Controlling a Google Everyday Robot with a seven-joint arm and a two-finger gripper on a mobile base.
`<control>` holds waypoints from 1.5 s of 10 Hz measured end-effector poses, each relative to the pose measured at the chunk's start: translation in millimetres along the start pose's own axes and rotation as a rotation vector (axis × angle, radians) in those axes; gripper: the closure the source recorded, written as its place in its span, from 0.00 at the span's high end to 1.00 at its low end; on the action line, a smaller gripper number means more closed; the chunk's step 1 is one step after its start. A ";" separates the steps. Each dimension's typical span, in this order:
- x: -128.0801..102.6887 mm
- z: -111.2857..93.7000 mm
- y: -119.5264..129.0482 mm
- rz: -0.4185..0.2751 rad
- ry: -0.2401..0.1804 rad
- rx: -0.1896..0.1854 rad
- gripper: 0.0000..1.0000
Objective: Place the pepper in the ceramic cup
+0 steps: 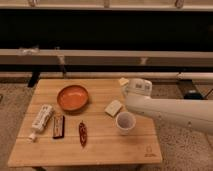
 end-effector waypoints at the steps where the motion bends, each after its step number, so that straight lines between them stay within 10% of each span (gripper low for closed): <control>1: 0.0 0.0 0.0 0.000 0.000 0.000 0.80; 12: -0.6 0.4 -1.6 -0.007 -0.005 0.001 0.80; 15: -17.3 6.1 -23.7 -0.101 -0.111 0.074 0.80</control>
